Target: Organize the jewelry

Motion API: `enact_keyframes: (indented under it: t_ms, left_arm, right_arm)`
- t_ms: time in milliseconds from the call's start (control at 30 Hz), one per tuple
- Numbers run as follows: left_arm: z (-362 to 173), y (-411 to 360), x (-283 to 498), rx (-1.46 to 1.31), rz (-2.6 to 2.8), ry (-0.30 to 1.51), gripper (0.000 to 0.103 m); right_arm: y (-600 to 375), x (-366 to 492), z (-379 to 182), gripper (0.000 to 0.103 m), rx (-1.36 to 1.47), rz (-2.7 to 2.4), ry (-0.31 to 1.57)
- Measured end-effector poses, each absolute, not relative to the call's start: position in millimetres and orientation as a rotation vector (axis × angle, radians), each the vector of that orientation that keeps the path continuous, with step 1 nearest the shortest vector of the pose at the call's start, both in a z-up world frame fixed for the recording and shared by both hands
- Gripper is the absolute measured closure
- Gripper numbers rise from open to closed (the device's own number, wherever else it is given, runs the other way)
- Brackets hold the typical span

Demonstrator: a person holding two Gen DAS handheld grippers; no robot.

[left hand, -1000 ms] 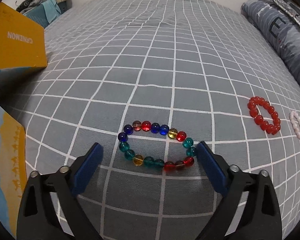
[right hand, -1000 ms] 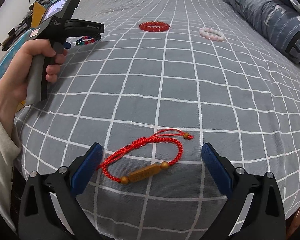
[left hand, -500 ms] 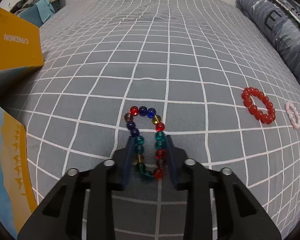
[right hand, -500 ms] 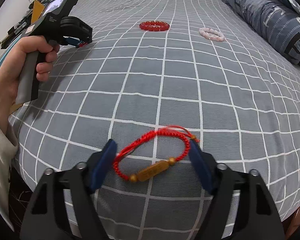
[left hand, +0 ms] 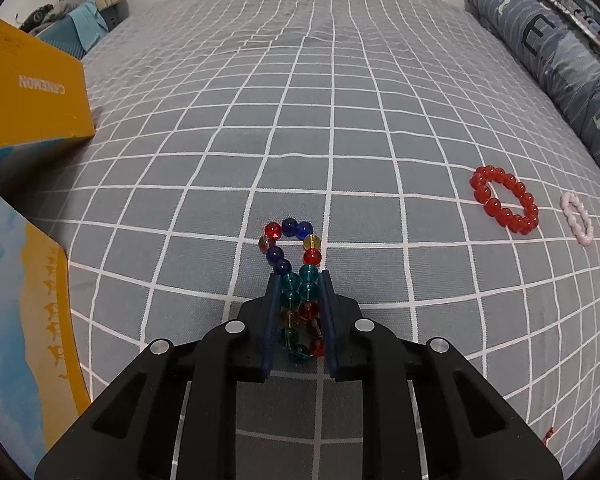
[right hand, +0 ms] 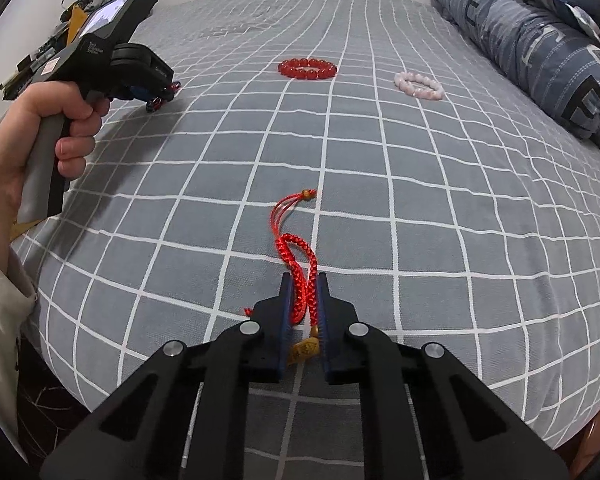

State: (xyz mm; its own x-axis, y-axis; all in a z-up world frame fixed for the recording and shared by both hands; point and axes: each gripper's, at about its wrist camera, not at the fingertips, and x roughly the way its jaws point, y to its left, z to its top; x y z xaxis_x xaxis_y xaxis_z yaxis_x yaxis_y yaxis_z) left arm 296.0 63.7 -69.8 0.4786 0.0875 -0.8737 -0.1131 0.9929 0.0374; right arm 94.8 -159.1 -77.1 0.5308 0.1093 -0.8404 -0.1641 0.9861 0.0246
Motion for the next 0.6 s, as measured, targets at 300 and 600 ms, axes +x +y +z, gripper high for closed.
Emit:
enact_keyframes:
  t_ms: [300,600]
  left_arm:
    - [-56.9,61.0,285.4,-0.041,0.107,1.038,0.085]
    - [-34.9,58.1,266.8,-0.057,0.088,0.988,0.085]
  right_arm:
    - [-161.7,92.5,-70.3,0.094,-0.045,0.147,0.952]
    - [-164.5,93.0,-65.3,0.094,-0.030,0.126,0.921]
